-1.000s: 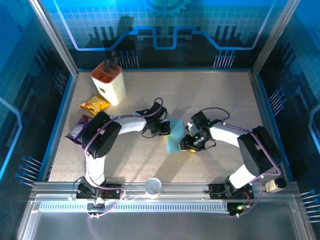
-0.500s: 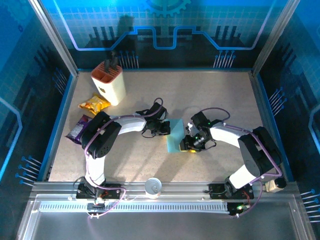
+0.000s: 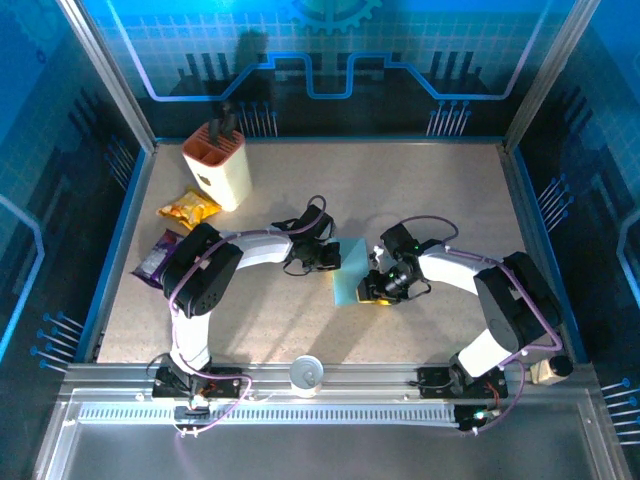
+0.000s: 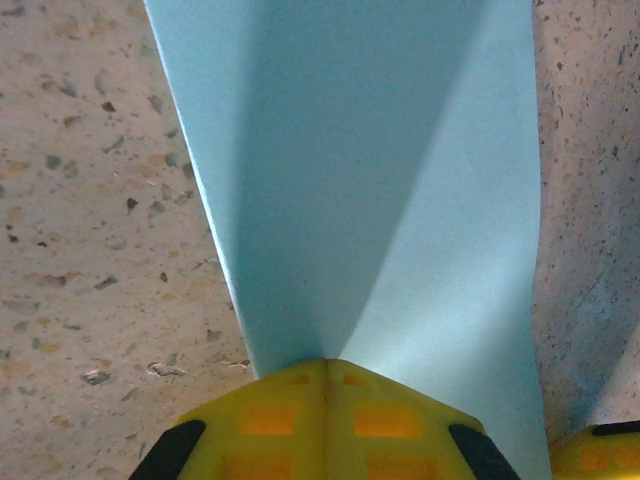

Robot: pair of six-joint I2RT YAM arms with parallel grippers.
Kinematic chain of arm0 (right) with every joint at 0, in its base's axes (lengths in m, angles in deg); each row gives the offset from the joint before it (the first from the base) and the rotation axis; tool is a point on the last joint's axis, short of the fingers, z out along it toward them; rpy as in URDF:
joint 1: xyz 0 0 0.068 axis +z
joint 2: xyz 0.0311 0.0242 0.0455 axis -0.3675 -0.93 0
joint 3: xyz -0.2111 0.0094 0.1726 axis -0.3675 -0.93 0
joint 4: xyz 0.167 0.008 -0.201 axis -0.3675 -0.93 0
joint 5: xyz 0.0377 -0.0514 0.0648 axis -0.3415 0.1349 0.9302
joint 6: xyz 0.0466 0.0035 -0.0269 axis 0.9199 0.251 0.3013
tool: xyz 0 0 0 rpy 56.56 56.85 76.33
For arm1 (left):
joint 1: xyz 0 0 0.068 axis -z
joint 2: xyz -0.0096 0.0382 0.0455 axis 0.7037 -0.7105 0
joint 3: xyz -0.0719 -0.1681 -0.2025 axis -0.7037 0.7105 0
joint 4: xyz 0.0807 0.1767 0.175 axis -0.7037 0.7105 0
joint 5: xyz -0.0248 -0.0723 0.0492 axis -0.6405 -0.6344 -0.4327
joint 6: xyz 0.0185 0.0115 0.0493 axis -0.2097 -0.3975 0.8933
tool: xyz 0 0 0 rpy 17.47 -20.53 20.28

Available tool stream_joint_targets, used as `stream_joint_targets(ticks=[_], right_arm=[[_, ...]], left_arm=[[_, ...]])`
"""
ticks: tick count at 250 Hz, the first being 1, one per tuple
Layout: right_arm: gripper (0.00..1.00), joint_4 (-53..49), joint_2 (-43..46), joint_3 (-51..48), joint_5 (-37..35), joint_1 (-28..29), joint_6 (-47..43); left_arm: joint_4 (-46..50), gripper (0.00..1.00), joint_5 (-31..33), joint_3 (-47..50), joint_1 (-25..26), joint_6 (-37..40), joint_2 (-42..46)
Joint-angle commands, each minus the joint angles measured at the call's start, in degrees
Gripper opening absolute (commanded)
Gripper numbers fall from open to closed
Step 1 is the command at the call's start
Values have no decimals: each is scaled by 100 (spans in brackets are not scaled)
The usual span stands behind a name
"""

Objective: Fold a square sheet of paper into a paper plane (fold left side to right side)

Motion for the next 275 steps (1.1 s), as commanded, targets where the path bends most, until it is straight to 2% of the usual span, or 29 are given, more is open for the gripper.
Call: stream_joint_targets(ticks=[1,90,152,275], right_arm=[[45,-338,197,116,-54,25,-75],[45,-143,131,73,268,15,-14],[45,35,-33,-15,219,-15,97],[46,-271,30,-76,9,-112,92]], left_arm=[[305,0,106,195,64,111,32],[305,0,115,206,62,108,32],[305,0,114,211,62,110,50],[349,0,154,221,62,128,58]])
